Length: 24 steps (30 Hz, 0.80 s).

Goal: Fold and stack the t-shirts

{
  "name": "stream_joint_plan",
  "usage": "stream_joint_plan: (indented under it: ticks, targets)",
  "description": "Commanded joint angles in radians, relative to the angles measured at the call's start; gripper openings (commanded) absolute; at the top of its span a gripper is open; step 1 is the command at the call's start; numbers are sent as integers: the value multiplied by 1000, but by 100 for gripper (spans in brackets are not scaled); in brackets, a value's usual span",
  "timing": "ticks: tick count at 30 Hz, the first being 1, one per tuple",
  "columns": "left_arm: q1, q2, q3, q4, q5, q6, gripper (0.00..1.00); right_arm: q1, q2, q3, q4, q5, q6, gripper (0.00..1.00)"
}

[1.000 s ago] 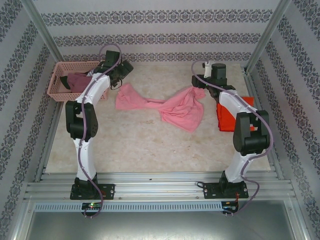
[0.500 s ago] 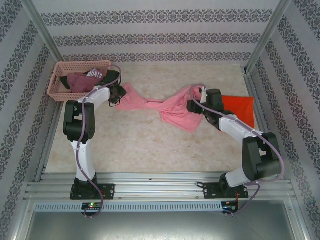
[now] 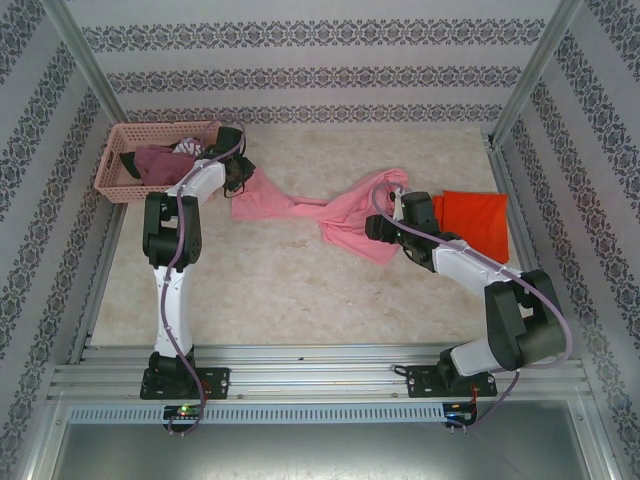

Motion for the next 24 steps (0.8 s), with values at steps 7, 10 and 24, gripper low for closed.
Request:
stream_joint_plan:
  ticks: [7, 10, 24]
  targets:
    - [10, 40, 7, -19, 57, -76, 25, 3, -8, 18, 2, 11, 17, 70]
    - [10, 47, 8, -16, 66, -86, 24, 3, -13, 15, -1, 15, 15, 70]
    - [13, 75, 22, -23, 86, -96, 24, 5, -3, 13, 1, 5, 24, 70]
